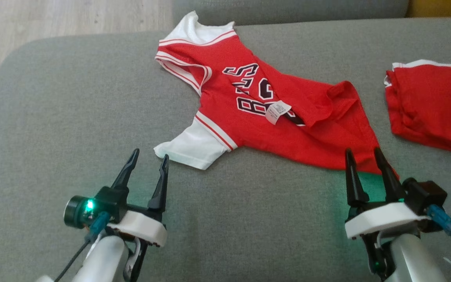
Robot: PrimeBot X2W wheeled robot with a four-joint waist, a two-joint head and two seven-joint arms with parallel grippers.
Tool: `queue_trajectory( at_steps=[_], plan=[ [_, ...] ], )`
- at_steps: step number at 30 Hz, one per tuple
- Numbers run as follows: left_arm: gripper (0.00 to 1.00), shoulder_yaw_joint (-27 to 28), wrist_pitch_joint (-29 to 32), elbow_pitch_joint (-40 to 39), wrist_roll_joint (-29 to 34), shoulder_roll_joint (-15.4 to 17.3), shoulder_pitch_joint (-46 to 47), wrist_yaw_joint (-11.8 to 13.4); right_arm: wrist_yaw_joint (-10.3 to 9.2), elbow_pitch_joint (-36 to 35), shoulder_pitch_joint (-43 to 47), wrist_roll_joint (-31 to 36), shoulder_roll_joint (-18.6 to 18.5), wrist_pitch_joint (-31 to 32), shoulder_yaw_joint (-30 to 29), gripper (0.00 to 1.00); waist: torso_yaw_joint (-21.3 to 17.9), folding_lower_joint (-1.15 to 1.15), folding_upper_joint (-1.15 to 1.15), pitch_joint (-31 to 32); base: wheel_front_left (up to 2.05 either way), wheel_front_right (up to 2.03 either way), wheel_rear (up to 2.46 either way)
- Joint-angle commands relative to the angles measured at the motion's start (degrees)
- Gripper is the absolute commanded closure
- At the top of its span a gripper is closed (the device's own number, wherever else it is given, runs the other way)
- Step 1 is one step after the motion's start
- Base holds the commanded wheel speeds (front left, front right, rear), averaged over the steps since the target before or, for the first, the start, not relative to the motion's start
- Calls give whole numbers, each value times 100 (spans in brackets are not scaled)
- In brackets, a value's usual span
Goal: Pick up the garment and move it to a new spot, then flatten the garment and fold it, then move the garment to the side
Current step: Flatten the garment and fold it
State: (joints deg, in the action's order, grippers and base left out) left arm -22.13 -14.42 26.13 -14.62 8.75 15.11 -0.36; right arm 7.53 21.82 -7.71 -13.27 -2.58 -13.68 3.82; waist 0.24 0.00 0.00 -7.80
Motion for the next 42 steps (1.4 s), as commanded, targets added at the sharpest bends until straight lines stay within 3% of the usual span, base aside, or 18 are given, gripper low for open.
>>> queue_trajectory(
  at_steps=[1, 17, 28, 30, 35, 42],
  plan=[
    [0, 187, -20, -121, 37, 114, 316, -16, -4, -203, -73, -4, -30, -66, 154, 0, -24, 0, 0, -57, 0, 0, 0],
    [0, -145, 746, 1682, 157, 242, 1555, -342, -4, -344, -269, -11, -30, -121, 396, 0, -342, 0, 0, -613, 0, 0, 0],
    [0, -231, 714, 2297, 103, 200, 1786, -361, -4, -290, -309, -18, -30, -129, 384, 0, -399, 0, 0, -627, 0, 0, 0],
    [99, -278, 753, 2387, 84, 189, 1829, -420, -4, -262, -324, -25, -30, -130, 401, 0, -408, 0, 0, -635, 0, 0, 0],
    [100, -247, 462, 2394, -33, 149, 1858, -461, -4, -15, -306, 57, -30, -117, 270, 0, -418, 0, 0, -567, 0, 0, 0],
    [100, 22, -18, 1781, -225, 118, 1622, -282, -4, 610, -351, -88, -30, 115, -478, 0, -322, 0, 0, -370, 0, 0, 0]
  ],
)
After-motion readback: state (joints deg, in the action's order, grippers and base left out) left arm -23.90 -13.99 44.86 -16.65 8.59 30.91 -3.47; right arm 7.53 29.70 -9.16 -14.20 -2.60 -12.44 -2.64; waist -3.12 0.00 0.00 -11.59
